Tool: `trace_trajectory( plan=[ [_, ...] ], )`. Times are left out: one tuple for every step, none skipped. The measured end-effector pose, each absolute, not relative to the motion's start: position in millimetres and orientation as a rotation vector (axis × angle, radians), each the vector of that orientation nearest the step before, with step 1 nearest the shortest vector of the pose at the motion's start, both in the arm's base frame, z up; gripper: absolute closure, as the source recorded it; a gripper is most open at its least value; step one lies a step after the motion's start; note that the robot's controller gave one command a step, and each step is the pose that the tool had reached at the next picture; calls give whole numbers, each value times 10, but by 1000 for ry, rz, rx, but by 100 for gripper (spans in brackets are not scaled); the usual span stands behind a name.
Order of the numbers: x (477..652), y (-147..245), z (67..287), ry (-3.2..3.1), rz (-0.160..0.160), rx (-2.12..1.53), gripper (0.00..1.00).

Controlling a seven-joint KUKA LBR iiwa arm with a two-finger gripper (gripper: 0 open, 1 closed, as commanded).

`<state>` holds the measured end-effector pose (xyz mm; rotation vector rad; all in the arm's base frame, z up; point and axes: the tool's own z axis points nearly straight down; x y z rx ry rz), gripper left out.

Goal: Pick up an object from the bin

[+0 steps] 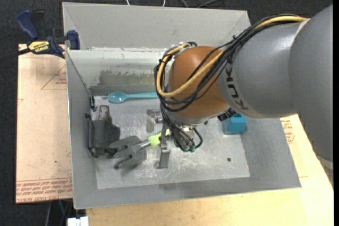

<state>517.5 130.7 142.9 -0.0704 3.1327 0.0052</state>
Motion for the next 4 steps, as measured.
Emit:
trace_trajectory(
  plan=[
    [5714,1824,1363,3129,5,-212,0],
    [6052,2205,1315,3128,9,-204,0],
    [5690,2049,942,3128,11,-167,0],
    [5297,2082,936,3132,12,-36,0]
  ],
)
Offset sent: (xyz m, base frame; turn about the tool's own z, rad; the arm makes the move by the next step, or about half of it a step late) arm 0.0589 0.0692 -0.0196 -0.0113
